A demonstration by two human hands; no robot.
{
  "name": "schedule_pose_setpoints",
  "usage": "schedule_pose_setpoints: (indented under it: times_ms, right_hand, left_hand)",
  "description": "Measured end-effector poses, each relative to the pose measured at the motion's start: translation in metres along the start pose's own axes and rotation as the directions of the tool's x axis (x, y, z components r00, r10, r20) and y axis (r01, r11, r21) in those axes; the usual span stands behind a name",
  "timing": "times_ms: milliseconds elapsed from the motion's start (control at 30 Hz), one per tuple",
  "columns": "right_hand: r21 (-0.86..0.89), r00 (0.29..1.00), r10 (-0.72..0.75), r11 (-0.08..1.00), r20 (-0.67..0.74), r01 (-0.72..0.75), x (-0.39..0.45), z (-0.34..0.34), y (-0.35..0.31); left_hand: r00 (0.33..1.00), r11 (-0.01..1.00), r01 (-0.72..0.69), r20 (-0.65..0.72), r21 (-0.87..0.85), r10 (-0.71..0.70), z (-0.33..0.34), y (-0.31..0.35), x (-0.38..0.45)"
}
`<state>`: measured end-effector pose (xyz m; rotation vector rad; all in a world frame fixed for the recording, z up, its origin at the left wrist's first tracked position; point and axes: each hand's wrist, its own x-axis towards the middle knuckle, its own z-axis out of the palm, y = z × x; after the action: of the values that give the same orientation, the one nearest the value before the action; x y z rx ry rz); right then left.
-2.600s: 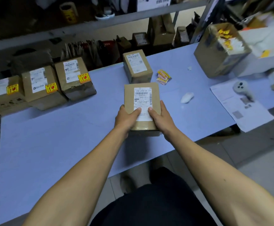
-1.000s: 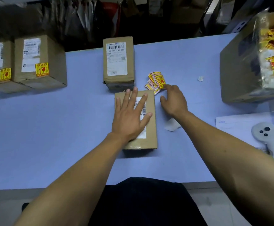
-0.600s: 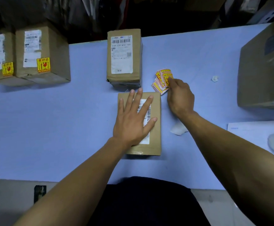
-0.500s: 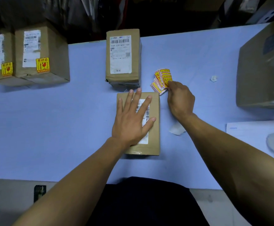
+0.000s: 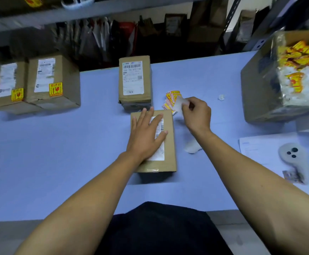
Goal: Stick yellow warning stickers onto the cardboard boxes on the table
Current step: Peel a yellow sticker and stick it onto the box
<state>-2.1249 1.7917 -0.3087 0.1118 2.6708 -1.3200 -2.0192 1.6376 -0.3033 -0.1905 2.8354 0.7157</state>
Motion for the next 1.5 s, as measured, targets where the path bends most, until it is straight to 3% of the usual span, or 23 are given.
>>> schedule_pose_setpoints:
  times_ms: [200,333,500,600,700,767,800,867,967,1133,1367,1400,1500]
  right_hand:
    - [0.384,0.988,0.079,0.915,0.131,-0.124,-0.037,-0.010,-0.038]
    - [0.438,0.965,0.036,0.886,0.260,-0.151,-0.067,-0.009,-0.052]
    - [0.438,0.970,0.055,0.885,0.235,-0.157,-0.100,0.006,-0.064]
    - [0.341,0.990,0.079,0.933,0.118,-0.115,-0.113,0.016,-0.068]
    - [-0.019,0.991,-0.131,0.991,-0.004,0.131,-0.130,0.021,-0.073]
    - [-0.111,0.965,-0.263,0.958,0.013,0.262,-0.142,0.026,-0.082]
    - [-0.091,0.964,-0.264,0.960,0.035,0.266,-0.147,0.030,-0.087]
    - [0.059,0.983,-0.170,0.984,0.067,0.166,-0.155,0.039,-0.094]
    - [0.339,0.997,0.018,0.940,0.081,-0.045,-0.162,0.049,-0.100]
    - [0.426,0.996,0.020,0.903,0.088,-0.056,-0.163,0.048,-0.104]
    - [0.412,0.983,0.020,0.906,0.184,-0.095,-0.148,0.024,-0.105]
    - [0.426,0.975,0.030,0.896,0.219,-0.124,-0.146,0.020,-0.105]
    - [0.429,0.956,0.038,0.888,0.291,-0.166,-0.141,0.012,-0.102]
  left_hand:
    - [0.973,0.915,0.054,-0.186,-0.399,-0.139,-0.038,0.010,-0.003]
    - [0.963,0.700,0.158,-0.048,-0.696,-0.265,-0.061,0.013,-0.008]
    - [0.965,0.533,0.197,0.066,-0.823,-0.255,-0.070,0.002,-0.031]
    - [0.939,0.439,0.253,0.108,-0.862,-0.327,-0.070,-0.010,-0.043]
    - [0.905,0.353,0.297,0.144,-0.887,-0.399,-0.069,-0.021,-0.053]
    - [0.907,0.376,0.265,0.097,-0.888,-0.411,-0.067,-0.029,-0.057]
    - [0.917,0.438,0.225,0.037,-0.870,-0.398,-0.066,-0.033,-0.058]
    - [0.940,0.566,0.153,-0.057,-0.810,-0.336,-0.067,-0.035,-0.064]
    - [0.962,0.645,0.069,-0.121,-0.761,-0.246,-0.070,-0.034,-0.073]
    - [0.972,0.718,-0.027,-0.185,-0.696,-0.144,-0.069,-0.034,-0.078]
    - [0.950,0.660,0.046,-0.171,-0.750,-0.261,-0.078,-0.033,-0.069]
    - [0.947,0.613,0.091,-0.122,-0.785,-0.298,-0.080,-0.032,-0.067]
    - [0.951,0.292,0.232,0.152,-0.928,-0.270,-0.089,-0.023,-0.067]
